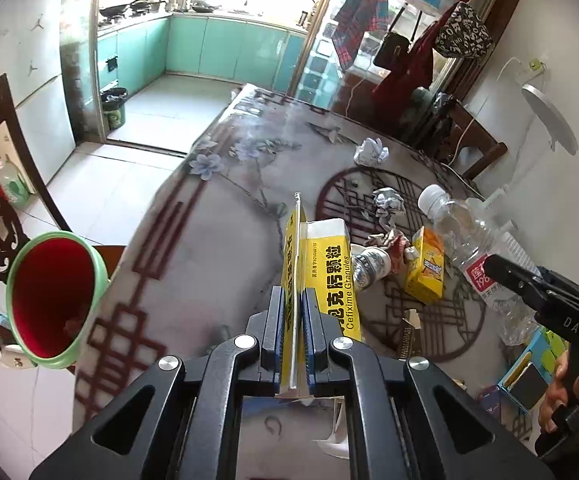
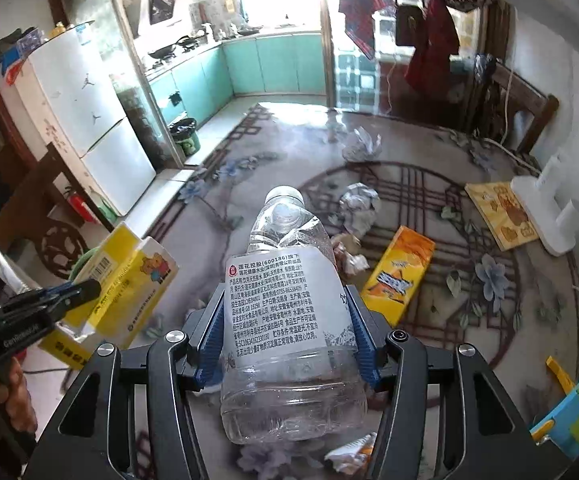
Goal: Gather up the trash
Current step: 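Carry the box and bottle over the red bin and release both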
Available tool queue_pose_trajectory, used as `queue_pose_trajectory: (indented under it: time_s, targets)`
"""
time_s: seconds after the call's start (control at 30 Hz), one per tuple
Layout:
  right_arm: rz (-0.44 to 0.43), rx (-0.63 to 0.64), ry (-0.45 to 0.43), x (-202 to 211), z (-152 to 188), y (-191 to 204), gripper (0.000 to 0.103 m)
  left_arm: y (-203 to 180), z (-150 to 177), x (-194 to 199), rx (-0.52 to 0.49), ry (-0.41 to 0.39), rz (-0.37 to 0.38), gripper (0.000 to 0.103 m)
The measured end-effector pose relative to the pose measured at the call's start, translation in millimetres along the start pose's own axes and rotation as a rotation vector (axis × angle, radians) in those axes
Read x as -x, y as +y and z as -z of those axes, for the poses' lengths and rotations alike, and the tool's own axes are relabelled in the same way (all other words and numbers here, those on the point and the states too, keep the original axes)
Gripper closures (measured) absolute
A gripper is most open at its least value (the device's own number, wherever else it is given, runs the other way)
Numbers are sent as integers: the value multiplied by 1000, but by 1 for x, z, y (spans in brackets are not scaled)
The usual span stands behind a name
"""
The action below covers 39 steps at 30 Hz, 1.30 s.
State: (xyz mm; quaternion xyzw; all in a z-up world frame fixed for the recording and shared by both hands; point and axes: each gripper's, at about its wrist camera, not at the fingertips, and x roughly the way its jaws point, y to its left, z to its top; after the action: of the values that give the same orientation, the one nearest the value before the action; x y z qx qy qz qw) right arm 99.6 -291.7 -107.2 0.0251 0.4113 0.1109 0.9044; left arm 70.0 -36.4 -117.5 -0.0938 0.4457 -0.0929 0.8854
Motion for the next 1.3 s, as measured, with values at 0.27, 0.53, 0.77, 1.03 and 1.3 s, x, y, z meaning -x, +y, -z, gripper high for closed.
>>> queue_pose_trajectory:
  time_s: [0.27, 0.53, 0.77, 1.03, 1.3]
  targets:
    - [-10, 57, -49, 8, -13, 36, 49, 25, 0, 20, 23, -33, -19, 97]
    - [-26, 68, -74, 4, -22, 65, 49, 59, -4, 34, 45, -54, -54, 97]
    - [-45, 95, -61, -10, -30, 99, 49, 101, -9, 38, 93, -57, -81, 97]
    - [-63, 144, -33, -31, -38, 137, 66, 152, -14, 41, 147, -57, -102, 97]
    - [-39, 162, 154, -87, -26, 145, 86, 197, -11, 35, 198, -34, -111, 97]
